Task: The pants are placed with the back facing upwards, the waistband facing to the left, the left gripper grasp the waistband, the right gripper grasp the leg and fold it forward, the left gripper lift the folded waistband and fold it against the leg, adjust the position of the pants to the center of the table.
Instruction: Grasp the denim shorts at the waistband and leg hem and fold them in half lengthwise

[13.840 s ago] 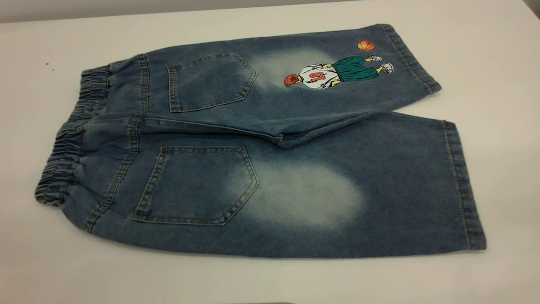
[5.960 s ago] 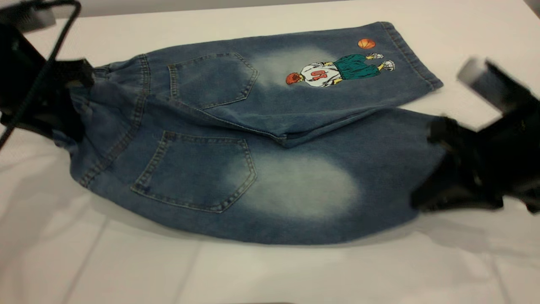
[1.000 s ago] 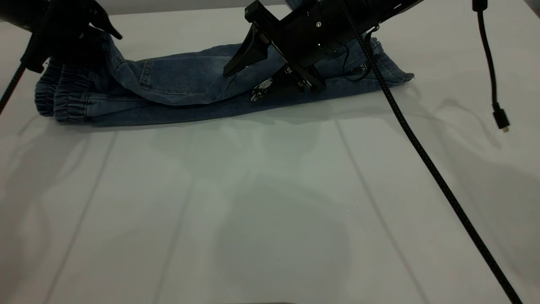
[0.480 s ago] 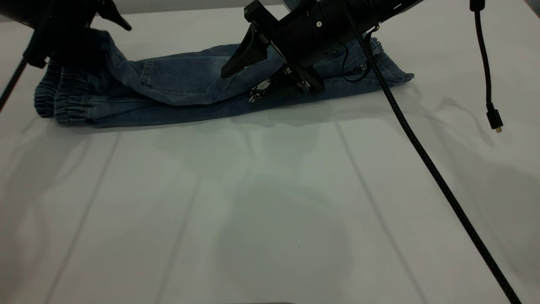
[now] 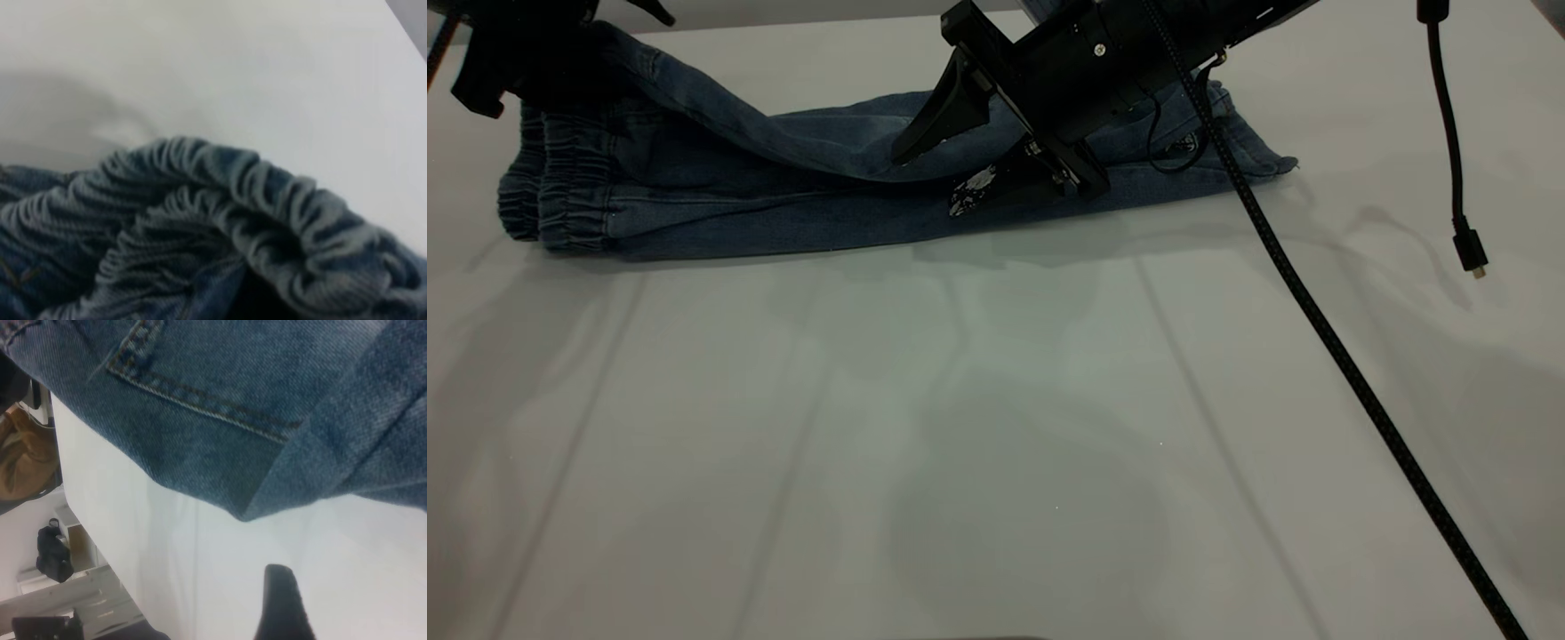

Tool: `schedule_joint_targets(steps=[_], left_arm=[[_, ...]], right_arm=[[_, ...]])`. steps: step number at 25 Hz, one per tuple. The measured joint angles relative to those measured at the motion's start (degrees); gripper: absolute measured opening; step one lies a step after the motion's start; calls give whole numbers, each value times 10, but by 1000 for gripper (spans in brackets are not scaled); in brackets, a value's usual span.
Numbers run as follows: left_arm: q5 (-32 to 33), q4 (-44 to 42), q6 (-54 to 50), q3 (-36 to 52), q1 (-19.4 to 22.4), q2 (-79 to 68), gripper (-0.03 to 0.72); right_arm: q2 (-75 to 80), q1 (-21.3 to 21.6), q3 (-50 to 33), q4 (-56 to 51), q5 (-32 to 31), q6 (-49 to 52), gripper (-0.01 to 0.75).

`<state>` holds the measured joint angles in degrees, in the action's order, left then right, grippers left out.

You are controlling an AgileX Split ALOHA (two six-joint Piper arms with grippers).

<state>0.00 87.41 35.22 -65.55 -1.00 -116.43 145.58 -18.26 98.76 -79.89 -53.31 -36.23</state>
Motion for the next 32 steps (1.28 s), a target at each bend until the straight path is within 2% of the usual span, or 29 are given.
schedule_joint_targets(steps=[4,11,15,23,29,32], left_arm=[[-40,77,-16,0,0,0,533],[-70,111,-19,0,0,0,533],[-78,89,-3,0,2,0,533],[-82,76,2,0,34,0,531],[-52,74,20,0,34,-13,510],[-49,74,21,0,34,-14,497]], right_arm=[[0,0,0,0,-13,0,402],[0,0,0,-25,-43,-9,402],[0,0,0,-36,-55,-20,402],[0,-1,0,-55,-63,-25,402],[0,-20,0,-67,-22,-26,402],[0,-44,0,-71,-6,-34,402]])
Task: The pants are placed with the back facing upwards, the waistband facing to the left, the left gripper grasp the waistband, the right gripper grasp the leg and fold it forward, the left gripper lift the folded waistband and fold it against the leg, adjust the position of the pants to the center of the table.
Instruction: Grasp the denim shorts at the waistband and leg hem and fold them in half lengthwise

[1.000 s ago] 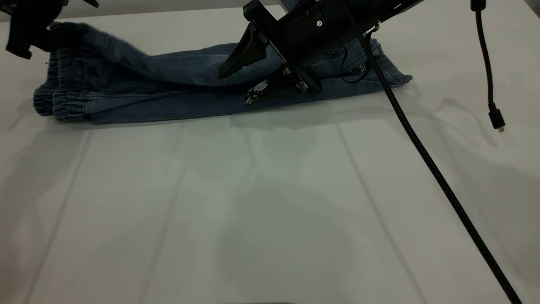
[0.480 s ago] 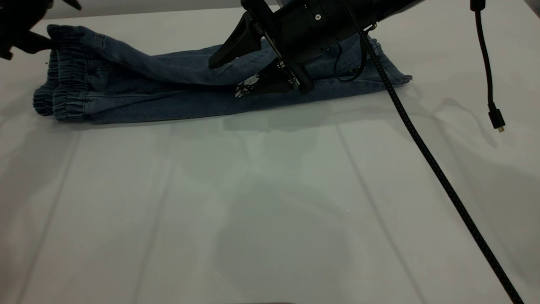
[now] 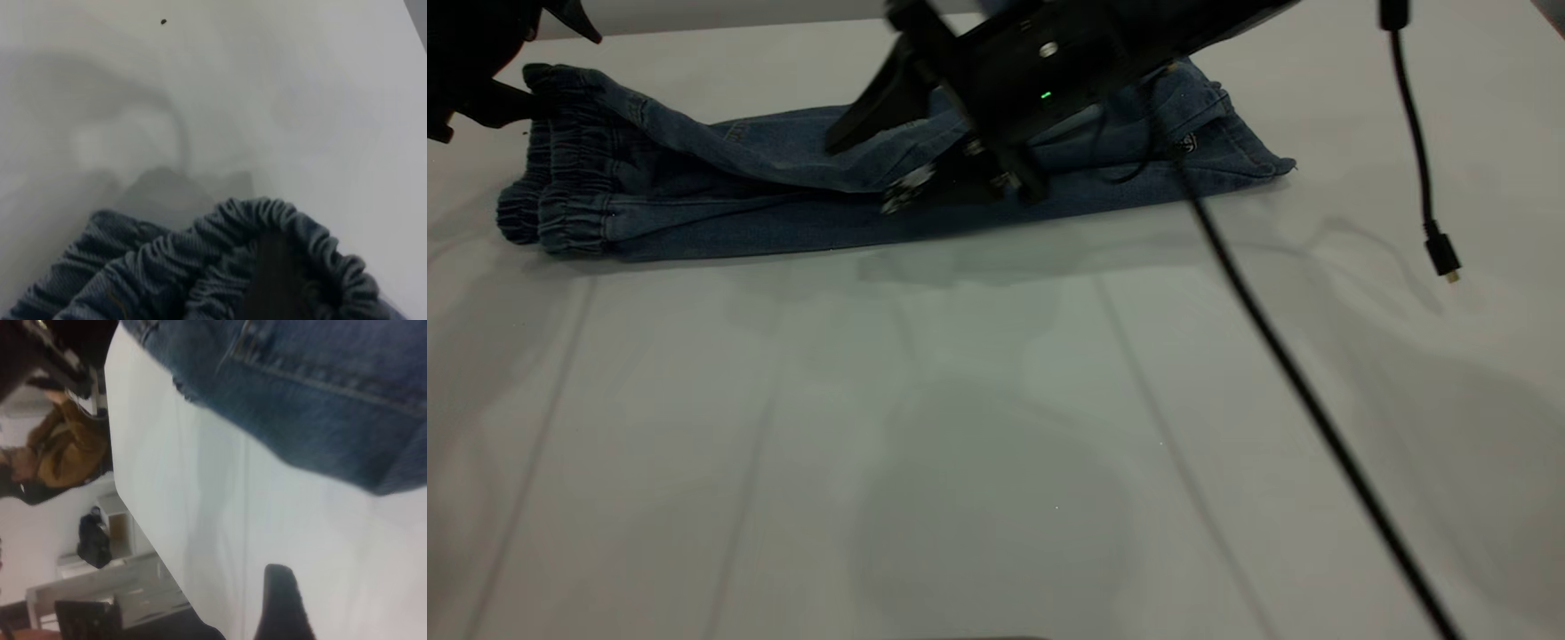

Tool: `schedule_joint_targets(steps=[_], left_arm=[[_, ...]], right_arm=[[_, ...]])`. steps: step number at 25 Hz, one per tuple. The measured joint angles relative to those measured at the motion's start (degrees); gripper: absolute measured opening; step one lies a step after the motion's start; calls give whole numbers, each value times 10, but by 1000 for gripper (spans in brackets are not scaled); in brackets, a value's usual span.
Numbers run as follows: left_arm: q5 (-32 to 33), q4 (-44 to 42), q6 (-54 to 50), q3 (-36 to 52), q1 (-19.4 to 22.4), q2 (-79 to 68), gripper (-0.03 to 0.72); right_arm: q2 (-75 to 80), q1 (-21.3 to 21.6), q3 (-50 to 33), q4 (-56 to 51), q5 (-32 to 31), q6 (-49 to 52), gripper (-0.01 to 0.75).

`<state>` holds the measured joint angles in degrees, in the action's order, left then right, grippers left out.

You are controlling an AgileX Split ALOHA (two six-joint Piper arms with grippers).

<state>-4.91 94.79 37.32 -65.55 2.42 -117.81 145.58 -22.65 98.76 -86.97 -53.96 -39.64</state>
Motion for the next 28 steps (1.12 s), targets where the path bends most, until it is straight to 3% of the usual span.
schedule_joint_targets(steps=[6,15,25,28], left_arm=[[14,0,9,0,0,0,494],[49,-1,22,0,0,0,484],[82,-2,67,0,0,0,481],[86,-3,112,0,0,1,481]], right_arm=[[0,-44,0,-48,90,-66,402],[1,-45,6,-133,212,-164,402],[3,-44,112,-162,328,-227,402],[3,-42,114,-157,326,-232,402]])
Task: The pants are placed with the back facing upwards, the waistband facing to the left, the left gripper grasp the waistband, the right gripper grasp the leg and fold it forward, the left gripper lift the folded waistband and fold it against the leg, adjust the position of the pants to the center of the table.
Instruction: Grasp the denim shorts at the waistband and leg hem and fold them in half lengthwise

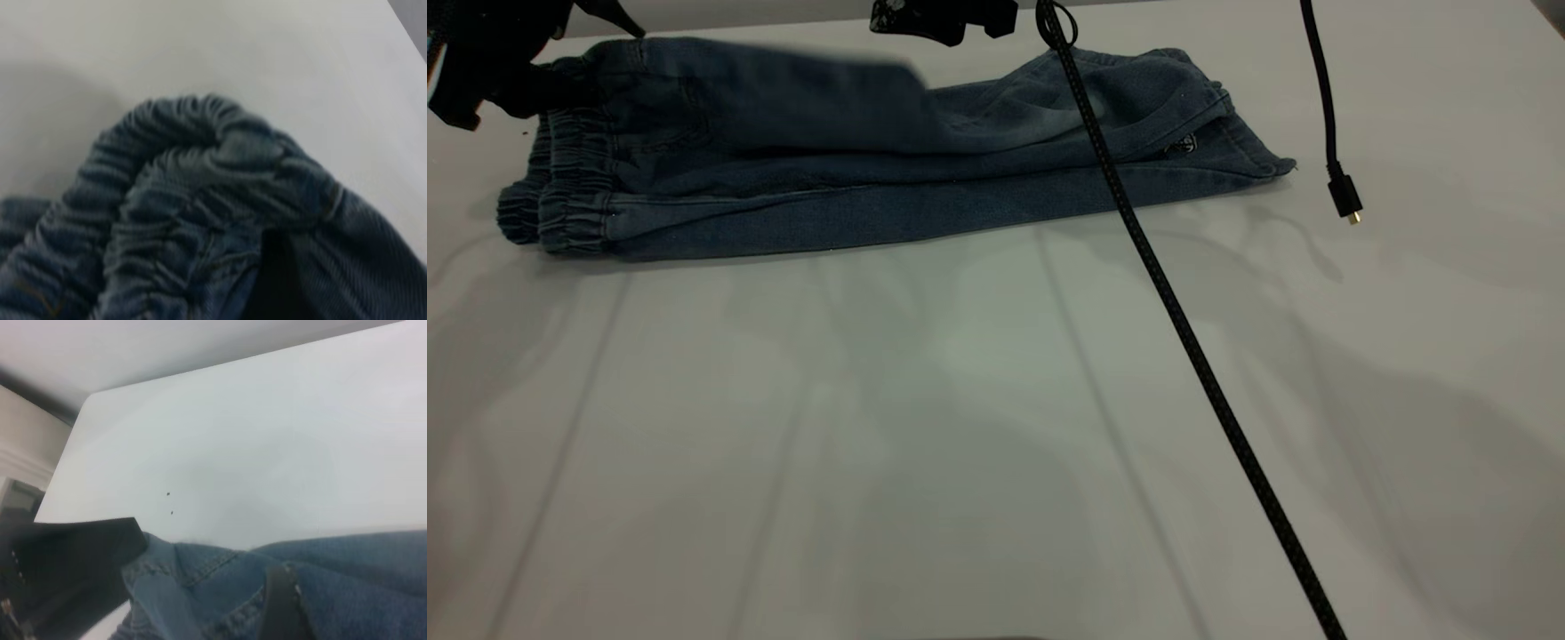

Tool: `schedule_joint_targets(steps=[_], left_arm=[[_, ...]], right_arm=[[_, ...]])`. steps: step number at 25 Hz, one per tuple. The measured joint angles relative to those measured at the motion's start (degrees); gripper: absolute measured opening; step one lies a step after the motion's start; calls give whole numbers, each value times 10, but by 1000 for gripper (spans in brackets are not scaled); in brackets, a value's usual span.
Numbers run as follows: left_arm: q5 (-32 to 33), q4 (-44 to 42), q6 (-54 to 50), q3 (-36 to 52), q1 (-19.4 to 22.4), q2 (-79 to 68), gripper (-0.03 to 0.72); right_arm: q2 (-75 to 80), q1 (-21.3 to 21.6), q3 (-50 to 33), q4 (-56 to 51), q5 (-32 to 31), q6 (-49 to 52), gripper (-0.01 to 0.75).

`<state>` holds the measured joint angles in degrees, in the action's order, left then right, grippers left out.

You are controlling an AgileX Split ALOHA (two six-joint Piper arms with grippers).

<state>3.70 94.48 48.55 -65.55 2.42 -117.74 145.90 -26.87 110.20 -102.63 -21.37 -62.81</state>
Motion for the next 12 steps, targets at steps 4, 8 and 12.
schedule_joint_targets(steps=[4,8,12], left_arm=[[1,0,78,0,0,12,481],[-19,0,104,0,0,33,481],[-27,0,119,0,0,34,481]], right_arm=[[1,0,0,68,-57,29,402],[1,1,1,175,-166,124,402],[1,-2,2,245,-288,192,402]])
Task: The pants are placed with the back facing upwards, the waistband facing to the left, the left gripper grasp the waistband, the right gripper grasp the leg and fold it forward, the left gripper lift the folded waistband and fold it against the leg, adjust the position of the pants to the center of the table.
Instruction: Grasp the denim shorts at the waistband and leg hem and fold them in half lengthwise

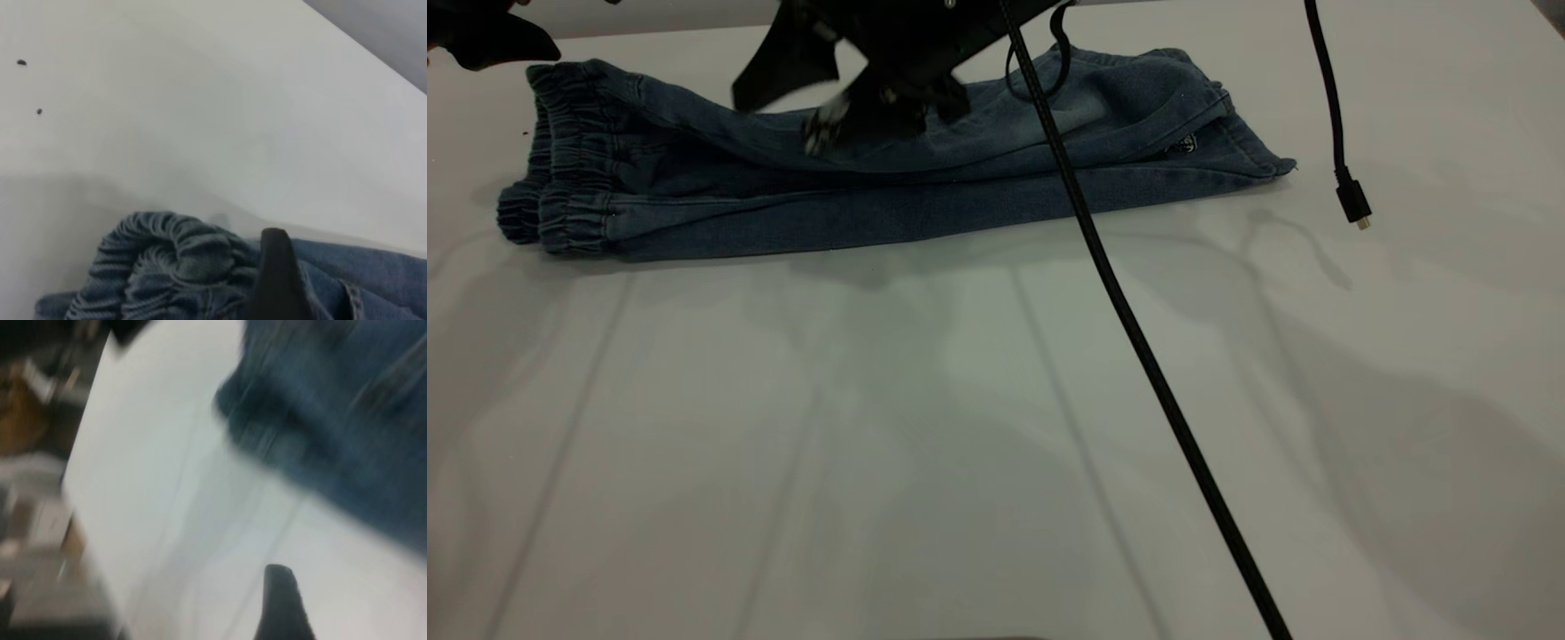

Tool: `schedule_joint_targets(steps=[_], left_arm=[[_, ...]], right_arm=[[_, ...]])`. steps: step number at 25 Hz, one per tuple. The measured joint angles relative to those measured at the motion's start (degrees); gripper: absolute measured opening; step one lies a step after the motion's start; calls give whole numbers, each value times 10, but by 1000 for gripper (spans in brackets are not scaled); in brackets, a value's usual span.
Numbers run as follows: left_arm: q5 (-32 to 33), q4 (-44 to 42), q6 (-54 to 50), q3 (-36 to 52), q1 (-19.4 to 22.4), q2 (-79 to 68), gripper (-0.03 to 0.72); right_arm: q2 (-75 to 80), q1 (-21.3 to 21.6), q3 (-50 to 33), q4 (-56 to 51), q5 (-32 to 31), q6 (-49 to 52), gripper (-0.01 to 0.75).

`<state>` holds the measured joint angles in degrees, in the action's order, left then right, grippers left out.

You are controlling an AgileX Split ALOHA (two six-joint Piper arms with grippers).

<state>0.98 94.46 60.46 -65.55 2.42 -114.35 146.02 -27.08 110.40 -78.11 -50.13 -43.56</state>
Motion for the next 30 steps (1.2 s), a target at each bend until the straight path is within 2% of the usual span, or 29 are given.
schedule_joint_targets(steps=[2,4,9,15,24,28,30], left_arm=[[0,0,4,0,0,0,481],[0,0,6,0,0,0,481],[1,0,6,0,0,0,481],[23,0,6,0,0,0,481],[41,0,6,0,0,0,481],[53,0,7,0,0,0,481],[61,-1,18,0,0,0,481]], right_arm=[[1,-9,1,28,-13,18,402],[4,-22,2,53,4,30,402],[37,-48,3,63,138,45,402],[51,-31,4,52,246,28,402],[52,-11,82,46,253,19,402],[53,-11,90,47,285,8,402],[53,-9,90,52,282,7,402]])
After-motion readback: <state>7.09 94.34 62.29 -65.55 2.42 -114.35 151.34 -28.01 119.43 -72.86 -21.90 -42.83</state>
